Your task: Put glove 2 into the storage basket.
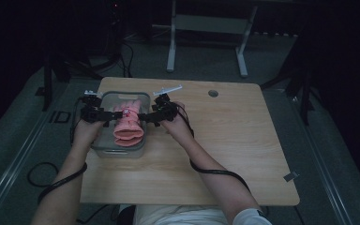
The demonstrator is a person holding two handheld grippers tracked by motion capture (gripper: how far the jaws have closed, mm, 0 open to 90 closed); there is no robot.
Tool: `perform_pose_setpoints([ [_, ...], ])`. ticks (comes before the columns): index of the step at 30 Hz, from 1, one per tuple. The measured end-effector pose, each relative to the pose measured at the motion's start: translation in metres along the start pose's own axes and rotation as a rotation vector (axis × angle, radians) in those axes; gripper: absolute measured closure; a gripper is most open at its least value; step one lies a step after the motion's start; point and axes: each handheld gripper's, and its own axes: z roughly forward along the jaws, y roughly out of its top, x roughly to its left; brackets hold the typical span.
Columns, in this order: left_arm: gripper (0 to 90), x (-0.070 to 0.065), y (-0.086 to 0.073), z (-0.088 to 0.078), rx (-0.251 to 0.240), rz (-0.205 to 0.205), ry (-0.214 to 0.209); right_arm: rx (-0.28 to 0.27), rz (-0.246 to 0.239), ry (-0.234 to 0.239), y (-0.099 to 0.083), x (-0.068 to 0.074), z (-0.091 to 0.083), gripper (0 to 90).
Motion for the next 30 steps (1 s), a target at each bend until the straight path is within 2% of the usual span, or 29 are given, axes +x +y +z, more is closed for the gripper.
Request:
perform_pose_setpoints([
  [10,7.3,-0.001,0.000,-0.010,-0.021,0.020,-0.007,-0.002,0.005,0.012,-0.001,-0.001,-0.003,17.8],
  [14,7.1,-0.001,0.001,-0.014,-0.022,0.036,0.002,-0.001,-0.001,0.012,-0.003,-0.001,-0.004,17.8],
  [19,6.9,-0.005,0.004,-0.023,-0.052,0.047,-0.002,-0.007,0.001,0.010,-0.003,-0.002,-0.007,17.9],
  [23,6.7,-0.008,0.005,-0.025,-0.047,0.062,-0.011,-0.007,0.006,0.011,-0.005,-0.005,-0.008,17.9],
  [26,6.7,-0.015,0.005,-0.028,-0.065,0.078,-0.025,-0.006,0.004,0.007,-0.007,-0.006,-0.010,17.9],
  [30,6.7,-0.031,0.006,-0.032,-0.081,0.120,-0.051,-0.009,0.006,0.004,-0.010,-0.009,-0.015,17.9],
])
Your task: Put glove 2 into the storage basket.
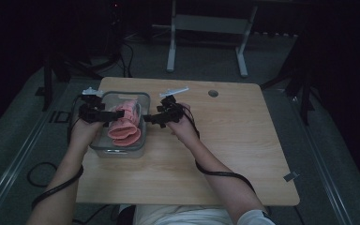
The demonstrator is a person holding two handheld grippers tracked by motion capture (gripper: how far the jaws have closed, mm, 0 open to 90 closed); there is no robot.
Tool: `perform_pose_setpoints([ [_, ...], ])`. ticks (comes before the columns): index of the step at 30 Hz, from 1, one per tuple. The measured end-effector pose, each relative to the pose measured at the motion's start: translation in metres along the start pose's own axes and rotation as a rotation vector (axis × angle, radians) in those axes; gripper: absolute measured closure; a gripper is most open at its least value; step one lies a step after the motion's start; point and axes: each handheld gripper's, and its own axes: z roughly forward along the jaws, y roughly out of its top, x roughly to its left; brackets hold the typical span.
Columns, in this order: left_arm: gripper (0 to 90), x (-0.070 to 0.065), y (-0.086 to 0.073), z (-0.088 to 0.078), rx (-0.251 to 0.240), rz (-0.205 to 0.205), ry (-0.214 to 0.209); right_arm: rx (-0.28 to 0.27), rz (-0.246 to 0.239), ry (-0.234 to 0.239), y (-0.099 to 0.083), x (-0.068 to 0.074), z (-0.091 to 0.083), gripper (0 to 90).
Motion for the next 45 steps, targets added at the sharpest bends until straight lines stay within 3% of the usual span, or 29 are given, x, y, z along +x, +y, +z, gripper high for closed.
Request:
perform_pose_setpoints([
  [8,6.6,-0.039,0.001,-0.005,-0.047,0.124,-0.094,-0.011,-0.019,-0.005,-0.008,-0.003,-0.015,17.8],
  [12,6.6,-0.057,-0.003,-0.005,-0.070,0.140,-0.149,-0.013,-0.023,-0.013,-0.014,-0.006,-0.024,17.8],
  [23,6.6,-0.106,-0.013,-0.003,-0.089,0.219,-0.244,0.001,-0.032,-0.033,-0.038,-0.018,-0.046,17.7],
  [31,6.6,-0.144,-0.031,0.005,-0.063,0.307,-0.309,0.002,-0.018,-0.038,-0.061,-0.024,-0.060,17.5],
  [37,6.6,-0.154,-0.044,0.015,-0.049,0.301,-0.362,0.022,-0.017,-0.040,-0.080,-0.028,-0.066,17.5],
  [41,6.6,-0.162,-0.054,0.025,-0.027,0.331,-0.371,0.024,-0.024,-0.037,-0.090,-0.029,-0.070,17.5],
  [45,6.6,-0.167,-0.061,0.033,-0.016,0.317,-0.407,0.027,-0.031,-0.033,-0.100,-0.030,-0.073,17.5],
])
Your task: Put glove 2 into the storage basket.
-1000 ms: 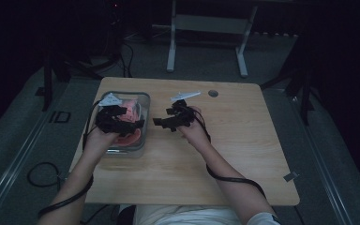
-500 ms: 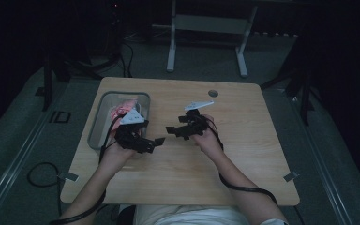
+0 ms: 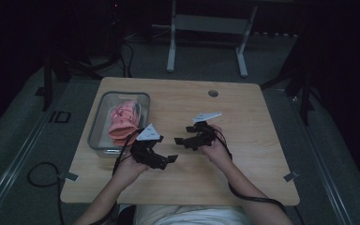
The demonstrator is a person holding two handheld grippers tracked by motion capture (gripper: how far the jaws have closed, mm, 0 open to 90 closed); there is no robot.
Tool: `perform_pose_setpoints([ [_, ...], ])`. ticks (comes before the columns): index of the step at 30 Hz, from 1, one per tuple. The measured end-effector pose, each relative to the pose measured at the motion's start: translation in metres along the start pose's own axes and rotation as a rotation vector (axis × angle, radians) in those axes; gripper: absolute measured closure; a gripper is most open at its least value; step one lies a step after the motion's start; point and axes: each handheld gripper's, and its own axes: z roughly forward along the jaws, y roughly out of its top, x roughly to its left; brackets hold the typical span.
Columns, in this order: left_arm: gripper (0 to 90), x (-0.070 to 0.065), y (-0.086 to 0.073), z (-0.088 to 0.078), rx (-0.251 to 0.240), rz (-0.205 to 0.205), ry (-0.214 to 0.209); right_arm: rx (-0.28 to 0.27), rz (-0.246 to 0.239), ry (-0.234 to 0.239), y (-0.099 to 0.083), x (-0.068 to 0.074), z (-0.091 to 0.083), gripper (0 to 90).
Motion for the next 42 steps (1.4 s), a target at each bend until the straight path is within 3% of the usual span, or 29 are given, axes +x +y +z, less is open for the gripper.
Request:
perform_pose_setpoints([
  [5,6.6,-0.004,-0.007,0.011,0.008,0.002,-0.022,-0.012,-0.012,0.008,-0.012,-0.001,-0.004,17.5],
  [8,6.7,-0.006,-0.012,0.017,0.003,-0.014,-0.073,-0.008,-0.026,0.008,-0.019,-0.002,-0.006,17.5],
  [14,6.7,-0.011,-0.023,0.031,0.024,0.004,-0.094,0.006,-0.039,-0.002,-0.031,-0.001,-0.007,16.5],
  [22,6.7,-0.017,-0.033,0.045,0.028,0.040,-0.088,0.029,-0.055,-0.007,-0.044,0.000,-0.006,15.4],
  [32,6.6,-0.022,-0.049,0.062,0.088,0.095,-0.032,0.057,-0.045,-0.016,-0.064,-0.002,-0.008,15.4],
  [42,6.6,-0.028,-0.057,0.071,0.128,0.133,0.000,0.040,-0.054,-0.035,-0.078,-0.003,-0.013,14.7],
])
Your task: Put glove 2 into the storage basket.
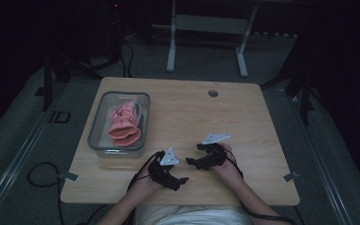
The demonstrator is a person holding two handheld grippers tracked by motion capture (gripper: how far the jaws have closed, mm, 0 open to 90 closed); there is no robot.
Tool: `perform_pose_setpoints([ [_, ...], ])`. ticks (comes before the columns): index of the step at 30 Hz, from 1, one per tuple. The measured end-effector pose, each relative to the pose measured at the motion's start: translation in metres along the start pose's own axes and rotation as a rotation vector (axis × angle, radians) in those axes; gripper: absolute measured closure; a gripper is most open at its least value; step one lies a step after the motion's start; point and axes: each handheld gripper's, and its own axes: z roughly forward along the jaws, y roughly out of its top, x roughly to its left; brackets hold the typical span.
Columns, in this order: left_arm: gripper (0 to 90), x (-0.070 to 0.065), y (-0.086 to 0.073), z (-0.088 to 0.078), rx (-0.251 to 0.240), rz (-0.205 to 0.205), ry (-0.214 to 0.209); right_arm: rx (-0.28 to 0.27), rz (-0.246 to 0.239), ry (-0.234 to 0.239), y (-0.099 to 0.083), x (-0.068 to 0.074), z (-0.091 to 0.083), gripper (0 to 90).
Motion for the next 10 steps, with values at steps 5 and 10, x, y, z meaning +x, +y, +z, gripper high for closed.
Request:
perform_pose_setpoints([
  [5,6.6,0.0007,-0.0009,0.0003,-0.018,-0.009,0.005,-0.002,-0.010,-0.010,-0.0020,-0.0004,-0.0008,14.6],
  [10,6.6,0.0022,-0.0019,-0.0004,-0.024,-0.020,0.000,-0.001,-0.013,-0.014,-0.0032,-0.0009,-0.0001,14.6],
])
